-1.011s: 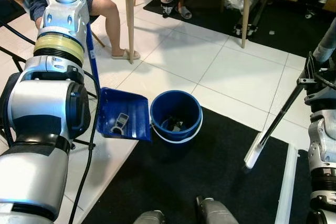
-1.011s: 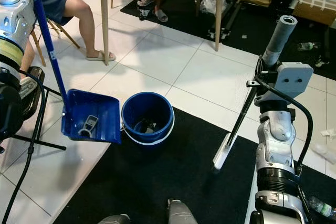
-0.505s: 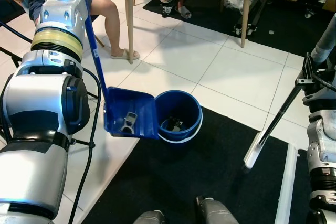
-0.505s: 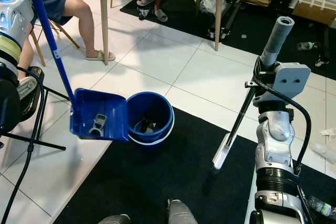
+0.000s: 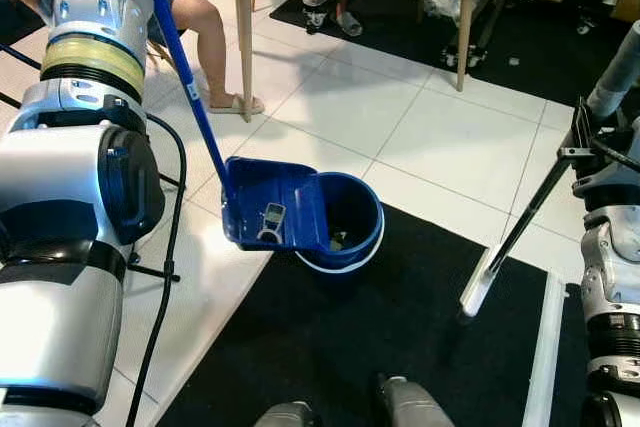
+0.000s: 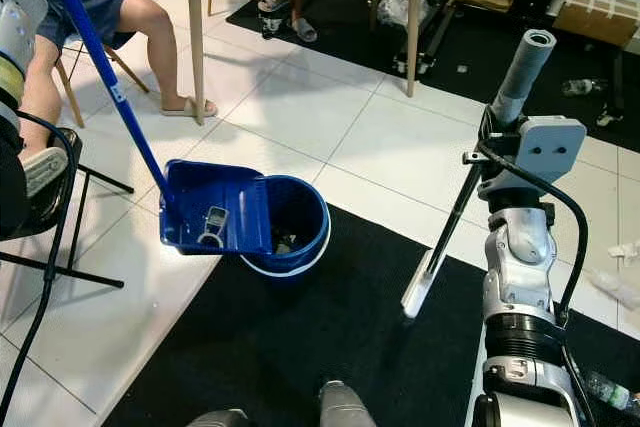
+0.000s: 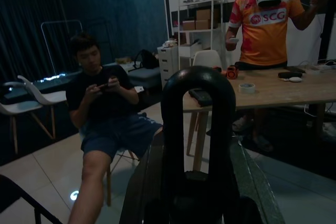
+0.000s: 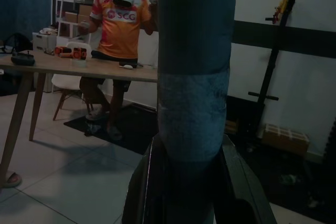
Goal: Sweep floor
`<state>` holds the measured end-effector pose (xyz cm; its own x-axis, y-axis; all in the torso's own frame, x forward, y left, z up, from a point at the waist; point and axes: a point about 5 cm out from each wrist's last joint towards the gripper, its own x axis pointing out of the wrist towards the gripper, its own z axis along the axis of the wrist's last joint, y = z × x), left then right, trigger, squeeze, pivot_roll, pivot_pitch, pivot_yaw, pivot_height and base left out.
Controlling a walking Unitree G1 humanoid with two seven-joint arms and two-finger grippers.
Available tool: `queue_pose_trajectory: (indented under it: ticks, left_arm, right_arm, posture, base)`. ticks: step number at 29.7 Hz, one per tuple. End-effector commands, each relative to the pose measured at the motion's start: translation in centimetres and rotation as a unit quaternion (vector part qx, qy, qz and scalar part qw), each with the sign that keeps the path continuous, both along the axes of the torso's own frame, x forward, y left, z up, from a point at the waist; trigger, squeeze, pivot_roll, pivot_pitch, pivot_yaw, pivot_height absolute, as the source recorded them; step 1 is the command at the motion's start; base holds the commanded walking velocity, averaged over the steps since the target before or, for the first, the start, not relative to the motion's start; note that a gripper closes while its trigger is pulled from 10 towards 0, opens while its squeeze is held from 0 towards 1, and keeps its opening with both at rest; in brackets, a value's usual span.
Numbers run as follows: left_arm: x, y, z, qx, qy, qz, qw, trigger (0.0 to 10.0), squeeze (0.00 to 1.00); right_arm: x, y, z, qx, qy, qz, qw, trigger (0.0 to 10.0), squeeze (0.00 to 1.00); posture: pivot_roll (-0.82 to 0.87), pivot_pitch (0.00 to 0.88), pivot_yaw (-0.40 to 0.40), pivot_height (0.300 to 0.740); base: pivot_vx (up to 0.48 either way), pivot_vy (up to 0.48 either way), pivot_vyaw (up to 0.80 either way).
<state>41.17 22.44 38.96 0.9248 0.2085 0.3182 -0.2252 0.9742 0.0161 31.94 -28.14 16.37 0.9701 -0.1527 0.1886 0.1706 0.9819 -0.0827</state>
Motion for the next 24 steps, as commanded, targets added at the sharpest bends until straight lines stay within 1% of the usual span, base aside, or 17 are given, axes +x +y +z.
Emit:
queue_pose_trajectory:
  ticks: [1,2,3,5,8,9,10,11,12,13,14,18,21,24]
  left_arm:
    - [-0.3,-0.9,1.8,0.004,-0.032,-0.011,0.999,10.0,0.0]
    - [-0.3,-0.9,1.8,0.004,-0.032,-0.011,0.999,10.0,0.0]
    - [-0.2,-1.3,1.7,0.006,-0.032,-0.016,0.999,10.0,0.0]
    - [0.1,-2.9,1.7,0.009,-0.032,-0.036,0.999,10.0,0.0]
    - [0.3,-4.8,1.8,0.011,-0.032,-0.06,0.998,10.0,0.0]
    - [0.4,-5.1,1.8,0.011,-0.032,-0.065,0.997,10.0,0.0]
    - [0.4,-5.8,1.8,0.015,-0.032,-0.073,0.997,10.0,0.0]
    - [0.4,-5.8,1.8,0.015,-0.032,-0.073,0.997,10.0,0.0]
    - [0.5,-6.5,1.7,0.015,-0.031,-0.082,0.996,10.0,0.0]
    - [0.5,-7.6,1.7,0.016,-0.03,-0.097,0.995,10.0,0.0]
    - [0.5,-7.6,1.7,0.016,-0.03,-0.097,0.995,10.0,0.0]
    - [0.6,-9.1,1.5,0.021,-0.028,-0.116,0.993,10.0,0.0]
    - [0.6,-10.1,1.4,0.039,-0.03,-0.119,0.992,10.0,0.0]
    - [0.5,-10.3,1.6,0.073,-0.039,-0.099,0.992,10.0,0.0]
  right_arm:
    - [0.3,0.3,0.8,-0.007,-0.02,0.005,1.0,10.0,0.0]
    - [0.3,0.3,0.8,-0.007,-0.02,0.005,1.0,10.0,0.0]
    - [0.3,0.3,0.8,-0.007,-0.02,0.006,1.0,10.0,0.0]
    - [0.4,0.3,0.7,-0.008,-0.02,0.006,1.0,10.0,0.0]
    - [0.3,0.3,0.7,-0.008,-0.02,0.005,1.0,10.0,0.0]
    - [0.3,0.3,0.7,-0.008,-0.02,0.005,1.0,10.0,0.0]
    - [0.3,0.3,0.6,-0.008,-0.019,0.004,1.0,10.0,0.0]
    - [0.3,0.3,0.6,-0.008,-0.019,0.004,1.0,10.0,0.0]
    - [0.3,0.2,0.6,-0.008,-0.019,0.004,1.0,10.0,0.0]
    - [0.2,0.2,0.6,-0.008,-0.019,0.003,1.0,10.0,0.0]
    - [0.2,0.2,0.6,-0.008,-0.019,0.003,1.0,10.0,0.0]
    - [0.2,0.2,0.4,-0.007,-0.018,0.002,1.0,10.0,0.0]
    - [0.1,0.3,0.3,-0.006,-0.017,0.002,1.0,10.0,0.0]
    - [0.1,0.4,0.3,-0.005,-0.017,0.002,1.0,10.0,0.0]
  posture:
    - [0.02,0.027,0.02,0.74]
    - [0.02,0.027,0.02,0.74]
    - [0.02,0.027,0.02,0.74]
    - [0.02,0.026,0.024,0.74]
    - [0.01,0.027,0.028,0.74]
    - [0.01,0.027,0.028,0.74]
    - [0.01,0.028,0.029,0.74]
    - [0.01,0.028,0.029,0.74]
    - [0.01,0.029,0.035,0.74]
    - [0.01,0.03,0.037,0.74]
    - [0.01,0.03,0.037,0.74]
    - [0.0,0.032,0.041,0.74]
    - [0.0,0.033,0.045,0.74]
    - [0.0,0.034,0.047,0.74]
  base:
    - [0.0,0.0,0.0]
    - [0.0,0.0,0.0]
    - [0.0,0.0,0.0]
    - [0.0,0.0,0.0]
    - [0.0,0.0,0.0]
    - [0.0,0.0,0.0]
    - [0.0,0.0,0.0]
    - [0.0,0.0,0.0]
    - [0.0,0.0,0.0]
    - [0.0,0.0,0.0]
    - [0.0,0.0,0.0]
    - [0.0,0.0,0.0]
    - [0.0,0.0,0.0]
    - [0.0,0.0,0.0]
